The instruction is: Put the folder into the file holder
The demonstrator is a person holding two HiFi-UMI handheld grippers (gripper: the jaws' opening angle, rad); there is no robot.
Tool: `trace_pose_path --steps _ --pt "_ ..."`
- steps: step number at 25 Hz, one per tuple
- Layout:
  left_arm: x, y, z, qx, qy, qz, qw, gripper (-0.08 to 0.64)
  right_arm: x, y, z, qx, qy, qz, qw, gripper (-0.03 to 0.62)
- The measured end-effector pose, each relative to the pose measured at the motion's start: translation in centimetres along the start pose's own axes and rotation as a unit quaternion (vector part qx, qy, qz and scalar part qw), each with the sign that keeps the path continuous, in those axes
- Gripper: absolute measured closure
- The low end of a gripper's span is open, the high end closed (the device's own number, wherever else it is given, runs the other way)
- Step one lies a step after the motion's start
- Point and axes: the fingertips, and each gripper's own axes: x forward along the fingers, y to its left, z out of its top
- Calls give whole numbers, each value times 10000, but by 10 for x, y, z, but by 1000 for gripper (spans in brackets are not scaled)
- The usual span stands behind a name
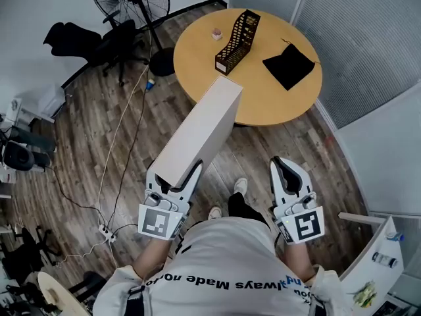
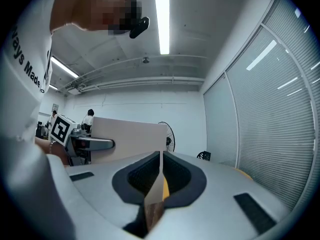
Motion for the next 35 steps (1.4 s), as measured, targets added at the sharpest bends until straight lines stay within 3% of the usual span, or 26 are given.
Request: trace_pose_path --steps 24,35 --pt "120 -21 7 -2 84 216 9997 276 42 -121 6 117 -77 368 9992 551" --pt "152 -21 3 -47 111 317 9994 276 57 -154 -3 91 26 447 9990 551"
